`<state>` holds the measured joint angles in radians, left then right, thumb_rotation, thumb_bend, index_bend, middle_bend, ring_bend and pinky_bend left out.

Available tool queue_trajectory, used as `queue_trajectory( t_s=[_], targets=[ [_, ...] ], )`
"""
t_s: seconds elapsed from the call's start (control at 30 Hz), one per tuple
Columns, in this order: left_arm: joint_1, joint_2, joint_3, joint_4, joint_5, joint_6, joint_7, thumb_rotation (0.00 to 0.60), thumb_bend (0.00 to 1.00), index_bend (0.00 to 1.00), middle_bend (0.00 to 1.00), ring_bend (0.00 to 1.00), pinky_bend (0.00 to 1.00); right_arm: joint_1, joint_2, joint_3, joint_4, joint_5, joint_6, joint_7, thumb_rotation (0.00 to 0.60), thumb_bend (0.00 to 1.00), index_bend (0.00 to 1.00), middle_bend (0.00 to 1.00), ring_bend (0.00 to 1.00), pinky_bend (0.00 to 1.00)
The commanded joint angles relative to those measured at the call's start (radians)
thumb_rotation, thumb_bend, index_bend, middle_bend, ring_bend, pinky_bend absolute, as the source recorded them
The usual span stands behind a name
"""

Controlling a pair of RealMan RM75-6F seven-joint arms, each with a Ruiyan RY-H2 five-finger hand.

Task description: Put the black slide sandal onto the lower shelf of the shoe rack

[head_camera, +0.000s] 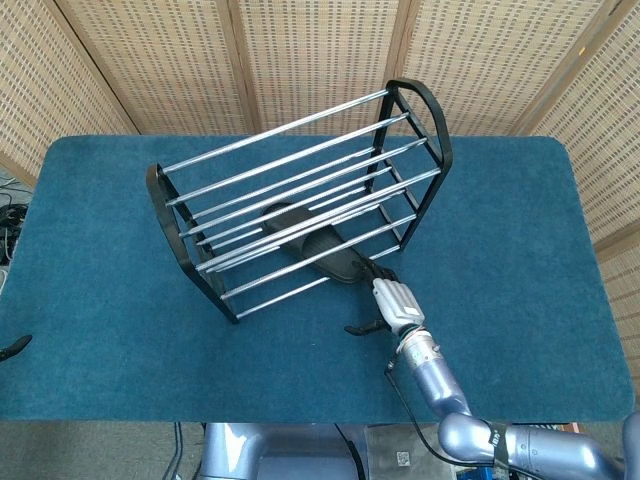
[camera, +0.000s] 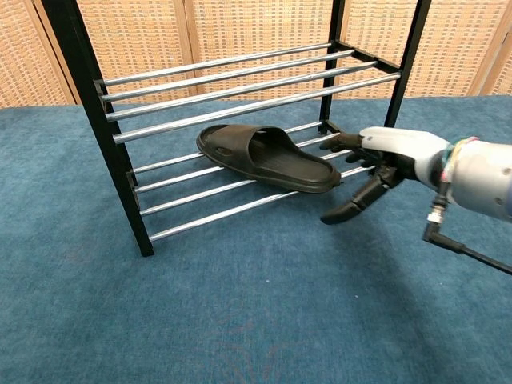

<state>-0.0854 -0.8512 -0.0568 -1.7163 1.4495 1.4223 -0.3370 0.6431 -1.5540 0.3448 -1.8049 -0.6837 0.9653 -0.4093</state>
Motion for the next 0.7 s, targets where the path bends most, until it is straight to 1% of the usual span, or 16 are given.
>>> queue_trajectory(
  t_s=[0.03,0.07,0.13,0.2,0.23,0.27,0.33,0.37,0.4,0.43,0.53,0.7],
  targets=[
    [0.002,-0.003,0.001,-0.006,0.001,0.005,0.017,0.6,0.19,0.0,0.0,0.0,0.0,-0.066,0.105,-0.073,0.055,-0.16,-0.122,0.125,0.6,0.0,0.0,0.0,0.0,0.0],
    [0.004,-0.004,0.002,-0.009,0.0,0.007,0.024,0.6,0.19,0.0,0.0,0.0,0.0,-0.085,0.135,-0.088,0.073,-0.23,-0.153,0.173,0.6,0.0,0.0,0.0,0.0,0.0],
    [0.006,-0.007,0.003,-0.015,0.002,0.012,0.041,0.6,0.19,0.0,0.0,0.0,0.0,-0.119,0.176,-0.116,0.116,-0.374,-0.174,0.263,0.6,0.0,0.0,0.0,0.0,0.0],
    [0.008,-0.01,0.004,-0.022,0.004,0.019,0.059,0.6,0.19,0.0,0.0,0.0,0.0,-0.154,0.21,-0.151,0.17,-0.523,-0.15,0.346,0.6,0.0,0.0,0.0,0.0,0.0],
    [0.01,-0.013,0.004,-0.026,0.004,0.024,0.072,0.6,0.19,0.0,0.0,0.0,0.0,-0.173,0.225,-0.177,0.213,-0.619,-0.116,0.393,0.6,0.0,0.0,0.0,0.0,0.0],
    [0.011,-0.015,0.004,-0.029,0.005,0.027,0.08,0.6,0.19,0.0,0.0,0.0,0.0,-0.185,0.235,-0.198,0.249,-0.685,-0.085,0.423,0.6,0.0,0.0,0.0,0.0,0.0],
    [0.013,-0.022,-0.001,-0.033,0.0,0.037,0.094,0.6,0.19,0.0,0.0,0.0,0.0,-0.212,0.257,-0.246,0.335,-0.81,-0.002,0.469,0.6,0.0,0.0,0.0,0.0,0.0],
    [0.015,-0.025,-0.003,-0.034,-0.004,0.041,0.103,0.6,0.19,0.0,0.0,0.0,0.0,-0.234,0.269,-0.266,0.376,-0.852,0.053,0.468,0.6,0.0,0.0,0.0,0.0,0.0],
    [0.017,-0.028,-0.003,-0.038,-0.007,0.046,0.116,0.6,0.19,0.0,0.0,0.0,0.0,-0.293,0.296,-0.281,0.416,-0.856,0.142,0.469,0.6,0.0,0.0,0.0,0.0,0.0],
    [0.018,-0.03,-0.003,-0.041,-0.009,0.049,0.124,0.6,0.19,0.0,0.0,0.0,0.0,-0.318,0.306,-0.288,0.42,-0.856,0.18,0.477,0.6,0.0,0.0,0.0,0.0,0.0],
    [0.021,-0.036,-0.004,-0.048,-0.011,0.055,0.144,0.6,0.19,0.0,0.0,0.0,0.0,-0.368,0.33,-0.294,0.408,-0.833,0.244,0.485,0.6,0.0,0.0,0.0,0.0,0.0],
    [0.019,-0.048,-0.005,-0.055,-0.012,0.056,0.181,0.6,0.19,0.0,0.0,0.0,0.0,-0.441,0.374,-0.297,0.329,-0.785,0.325,0.505,0.6,0.0,0.0,0.0,0.0,0.0]
  ],
)
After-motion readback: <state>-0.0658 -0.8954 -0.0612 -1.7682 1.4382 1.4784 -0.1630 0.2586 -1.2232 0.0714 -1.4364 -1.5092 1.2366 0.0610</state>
